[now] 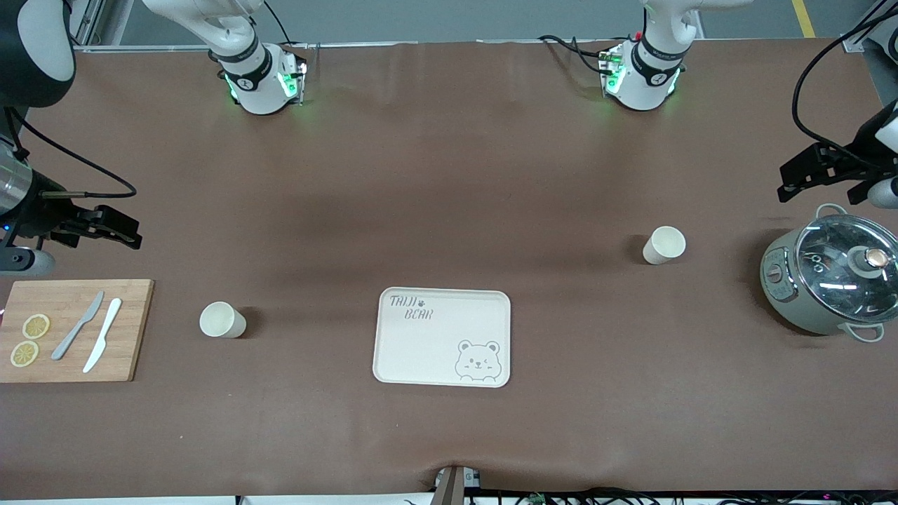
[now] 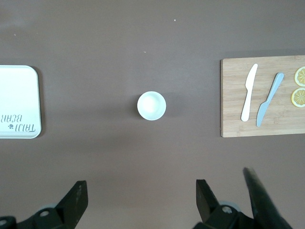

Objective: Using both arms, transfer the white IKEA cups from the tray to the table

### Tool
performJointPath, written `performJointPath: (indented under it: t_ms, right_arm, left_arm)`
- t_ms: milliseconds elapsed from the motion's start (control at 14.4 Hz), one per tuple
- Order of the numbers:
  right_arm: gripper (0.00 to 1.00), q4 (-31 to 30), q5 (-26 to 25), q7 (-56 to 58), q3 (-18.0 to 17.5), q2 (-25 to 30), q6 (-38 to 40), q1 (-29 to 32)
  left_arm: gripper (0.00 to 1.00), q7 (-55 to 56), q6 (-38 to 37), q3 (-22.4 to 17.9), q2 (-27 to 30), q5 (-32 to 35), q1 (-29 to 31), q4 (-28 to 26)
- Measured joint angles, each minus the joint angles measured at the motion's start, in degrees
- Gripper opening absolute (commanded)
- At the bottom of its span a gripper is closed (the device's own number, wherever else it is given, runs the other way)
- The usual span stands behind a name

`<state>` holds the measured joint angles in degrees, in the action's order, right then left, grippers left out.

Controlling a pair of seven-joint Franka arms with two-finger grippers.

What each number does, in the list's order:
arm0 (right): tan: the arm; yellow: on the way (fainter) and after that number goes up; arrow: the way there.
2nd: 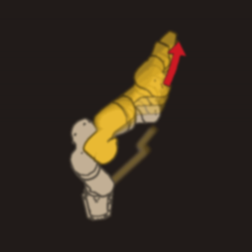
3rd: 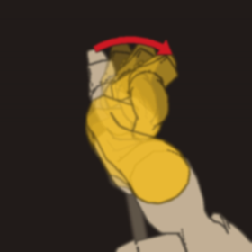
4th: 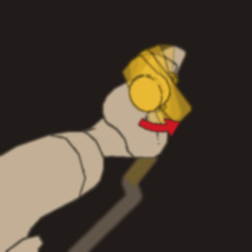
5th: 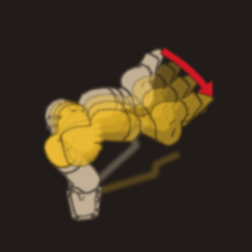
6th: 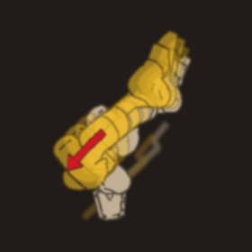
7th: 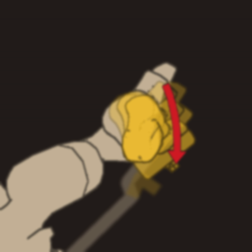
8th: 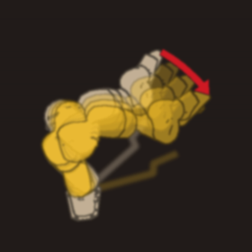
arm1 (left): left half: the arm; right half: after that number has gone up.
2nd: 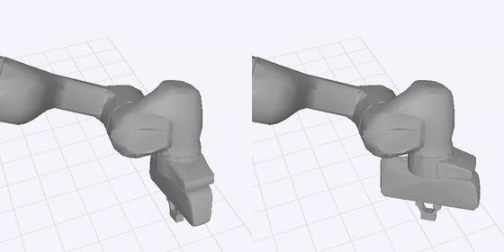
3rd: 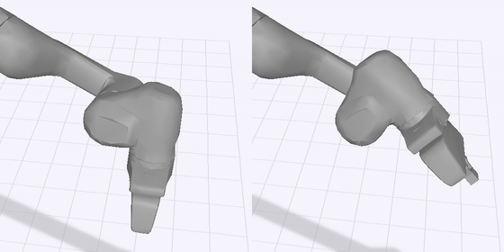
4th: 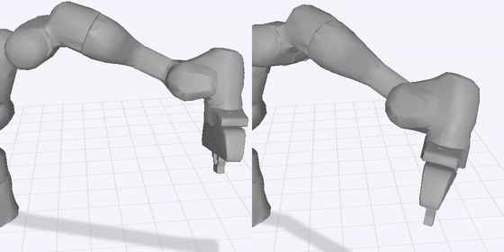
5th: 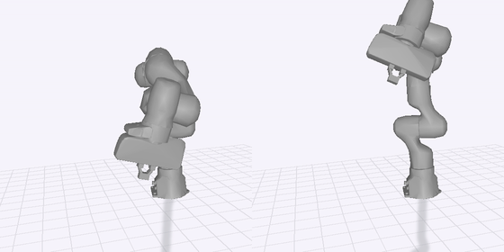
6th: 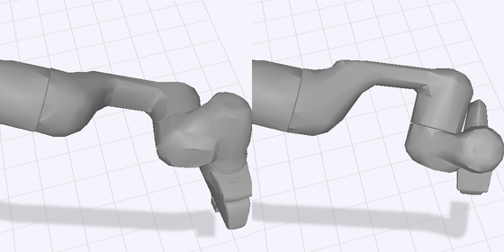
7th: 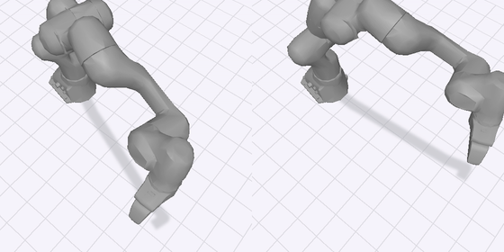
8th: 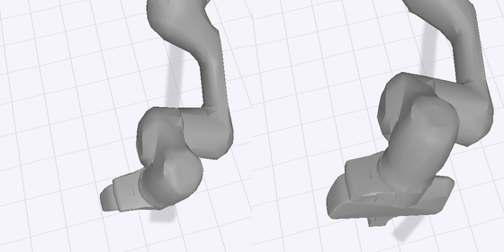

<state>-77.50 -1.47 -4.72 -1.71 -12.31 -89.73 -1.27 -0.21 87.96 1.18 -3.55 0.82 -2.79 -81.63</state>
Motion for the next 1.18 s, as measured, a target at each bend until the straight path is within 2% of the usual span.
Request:
performJointPath:
  t_ms: [554, 1178]
  right_arm:
    - [1.00, -0.1, 0.0, 0.0, 0.0, 0.0, 0.0, 0.0]
    - [1.00, -0.3, 0.0, 0.0, 0.0, -0.3, 0.1, 0.0]
  left_arm:
    - [1.00, -0.4, -2.0, -1.0, 1.0, 0.0, -0.8, -0.3]
    - [1.00, -6.7, -6.7, -1.1, -0.5, 0.0, -1.8, -0.7]
